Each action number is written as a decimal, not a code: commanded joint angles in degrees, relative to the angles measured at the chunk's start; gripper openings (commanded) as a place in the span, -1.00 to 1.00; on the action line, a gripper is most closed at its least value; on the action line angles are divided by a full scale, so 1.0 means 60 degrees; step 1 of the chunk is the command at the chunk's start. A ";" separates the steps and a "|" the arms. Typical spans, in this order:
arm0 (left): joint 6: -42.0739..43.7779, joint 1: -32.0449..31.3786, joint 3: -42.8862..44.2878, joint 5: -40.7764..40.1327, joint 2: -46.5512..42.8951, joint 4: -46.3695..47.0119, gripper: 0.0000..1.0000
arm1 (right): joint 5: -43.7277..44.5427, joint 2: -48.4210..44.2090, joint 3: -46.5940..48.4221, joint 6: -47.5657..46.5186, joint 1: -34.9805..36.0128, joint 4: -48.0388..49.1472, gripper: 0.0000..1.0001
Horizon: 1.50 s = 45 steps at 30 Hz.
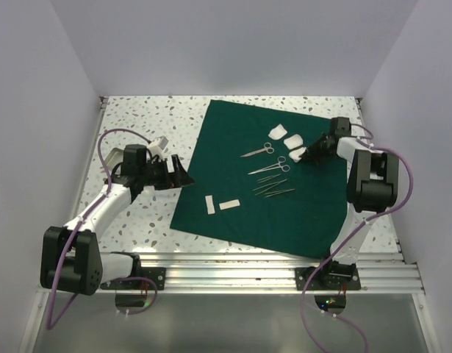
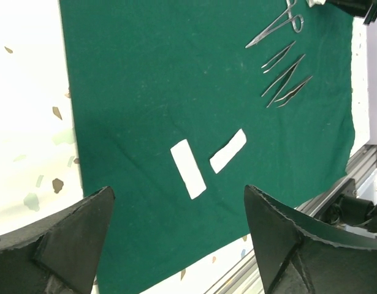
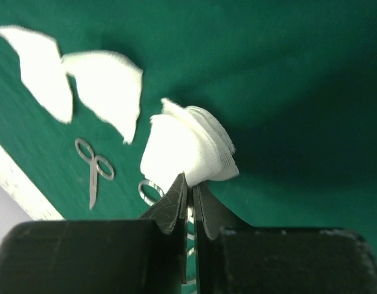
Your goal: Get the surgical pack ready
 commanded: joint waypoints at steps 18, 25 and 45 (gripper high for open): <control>-0.3696 -0.0622 -0.0646 0.3778 -0.0103 0.5555 1.00 | -0.4277 -0.3888 -0.0785 -0.3538 0.3752 -0.3079 -1.00; -0.4338 -0.2016 -0.0953 0.3838 0.0131 0.6769 1.00 | -0.4748 -0.4548 -0.0918 -0.3187 0.5499 -0.2742 -1.00; -0.5278 -0.2440 -0.1482 0.4542 0.0688 0.8312 1.00 | -0.5114 -0.4417 -0.0274 -0.2440 0.6510 -0.1951 -1.00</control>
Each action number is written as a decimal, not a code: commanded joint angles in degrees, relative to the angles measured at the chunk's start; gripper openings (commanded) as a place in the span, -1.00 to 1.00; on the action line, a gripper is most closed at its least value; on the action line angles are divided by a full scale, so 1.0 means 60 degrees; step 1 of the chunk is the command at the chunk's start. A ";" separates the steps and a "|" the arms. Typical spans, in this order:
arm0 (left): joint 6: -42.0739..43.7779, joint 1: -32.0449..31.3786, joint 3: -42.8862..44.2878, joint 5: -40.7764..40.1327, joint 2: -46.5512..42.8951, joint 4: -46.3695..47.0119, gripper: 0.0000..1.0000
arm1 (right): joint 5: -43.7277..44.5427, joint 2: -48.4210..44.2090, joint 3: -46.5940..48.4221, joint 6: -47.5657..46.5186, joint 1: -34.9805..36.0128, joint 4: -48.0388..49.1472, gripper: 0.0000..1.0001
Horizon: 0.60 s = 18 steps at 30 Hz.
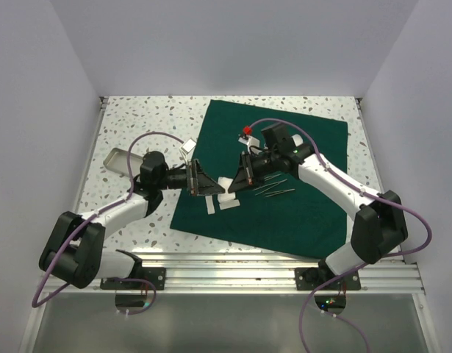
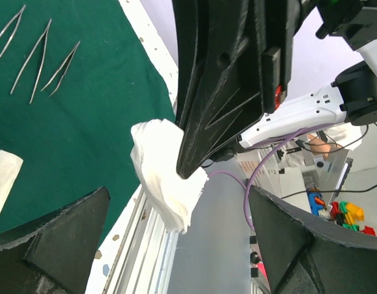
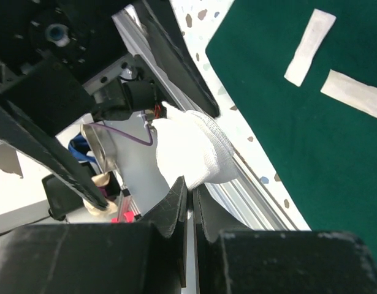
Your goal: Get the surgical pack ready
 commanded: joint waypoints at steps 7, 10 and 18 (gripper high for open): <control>-0.0463 -0.0237 0.0038 0.0437 0.0383 0.0895 0.99 | -0.0331 0.0145 0.0579 0.0187 0.0107 0.0450 -1.00; -0.0668 -0.0252 0.0009 0.0481 0.0398 0.1158 0.93 | -0.0346 0.0204 0.0565 0.0187 0.0121 0.0465 -1.00; -0.1035 -0.0252 -0.0079 0.0408 0.0457 0.1570 0.43 | -0.0302 0.0233 0.0418 0.0025 0.0180 0.0406 -1.00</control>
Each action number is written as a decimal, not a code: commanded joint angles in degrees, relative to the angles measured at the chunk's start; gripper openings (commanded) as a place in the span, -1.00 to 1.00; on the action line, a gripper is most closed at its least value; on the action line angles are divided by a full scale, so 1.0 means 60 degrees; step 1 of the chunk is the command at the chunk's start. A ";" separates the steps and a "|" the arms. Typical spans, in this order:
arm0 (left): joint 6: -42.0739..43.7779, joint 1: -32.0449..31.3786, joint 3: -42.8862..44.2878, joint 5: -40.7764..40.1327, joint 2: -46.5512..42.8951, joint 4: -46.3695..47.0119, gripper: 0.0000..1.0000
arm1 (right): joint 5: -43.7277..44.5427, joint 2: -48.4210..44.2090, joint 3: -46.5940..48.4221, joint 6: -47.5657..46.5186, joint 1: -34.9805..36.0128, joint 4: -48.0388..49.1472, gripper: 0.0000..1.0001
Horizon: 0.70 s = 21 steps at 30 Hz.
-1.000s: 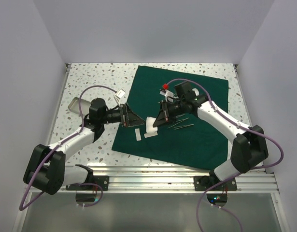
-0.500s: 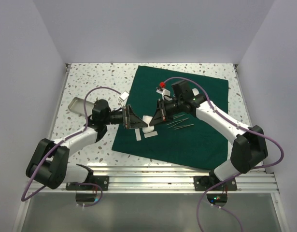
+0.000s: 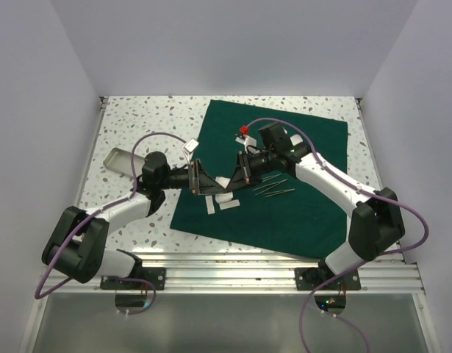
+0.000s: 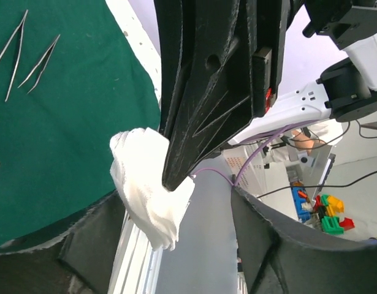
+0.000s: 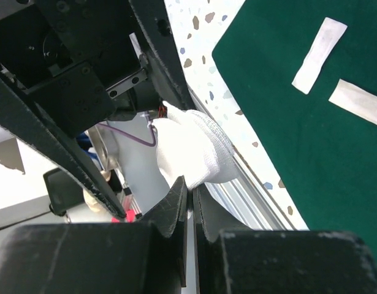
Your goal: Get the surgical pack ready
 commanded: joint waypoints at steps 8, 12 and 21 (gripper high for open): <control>-0.0193 -0.0048 -0.0116 -0.0041 0.0133 0.0563 -0.17 | -0.0211 -0.0029 0.0218 -0.0164 0.0103 0.0045 -1.00; -0.0077 -0.0048 0.0001 -0.0100 0.0162 0.0301 -0.89 | -0.0167 0.0029 0.0320 -0.0267 0.0133 -0.0116 -1.00; 0.2439 0.1706 0.0293 -0.0919 -0.0613 -0.3996 -1.00 | 0.1984 0.0439 0.1623 -0.0969 0.0118 -0.2633 0.21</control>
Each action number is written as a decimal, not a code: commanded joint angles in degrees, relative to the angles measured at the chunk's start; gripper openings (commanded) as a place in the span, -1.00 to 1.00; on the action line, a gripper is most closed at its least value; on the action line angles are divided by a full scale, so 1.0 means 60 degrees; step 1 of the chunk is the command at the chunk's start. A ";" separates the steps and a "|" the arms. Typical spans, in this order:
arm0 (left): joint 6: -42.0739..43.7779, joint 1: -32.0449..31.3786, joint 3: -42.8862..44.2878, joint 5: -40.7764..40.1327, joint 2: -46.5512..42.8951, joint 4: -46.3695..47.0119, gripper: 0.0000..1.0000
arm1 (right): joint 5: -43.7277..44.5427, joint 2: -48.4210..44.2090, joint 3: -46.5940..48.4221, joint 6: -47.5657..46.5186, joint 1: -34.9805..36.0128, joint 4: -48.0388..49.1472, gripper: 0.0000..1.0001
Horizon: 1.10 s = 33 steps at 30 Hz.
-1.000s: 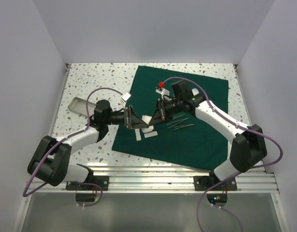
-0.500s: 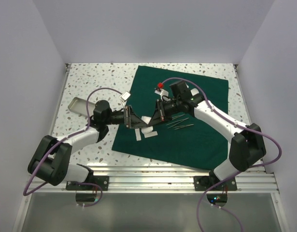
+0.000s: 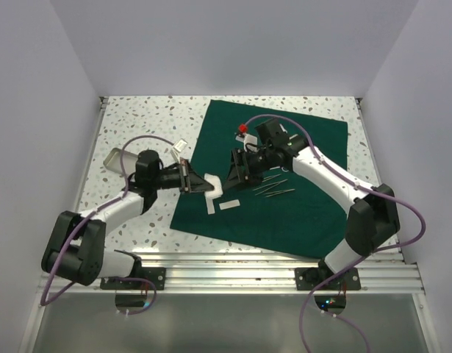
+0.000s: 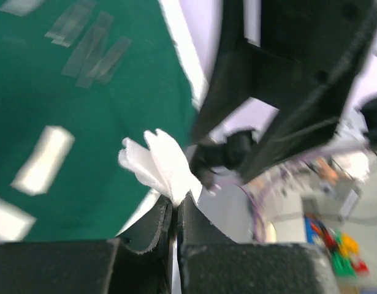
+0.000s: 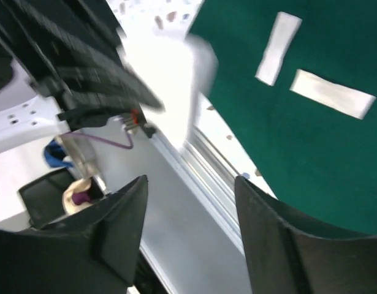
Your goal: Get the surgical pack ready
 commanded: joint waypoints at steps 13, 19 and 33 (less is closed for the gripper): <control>0.4809 0.6683 0.1966 -0.2646 -0.0379 -0.5551 -1.00 | 0.1432 -0.0528 0.0001 -0.0801 0.0053 -0.1915 0.33; 0.4621 0.7082 0.2992 -0.3349 0.1041 -0.5141 -1.00 | 0.1138 -0.0646 -0.0455 -0.0946 0.0053 -0.1722 0.34; 0.3697 0.7126 0.3871 -0.5547 0.2844 -0.4511 -1.00 | 0.0888 -0.0529 -0.0617 -0.1372 0.0038 -0.1855 0.35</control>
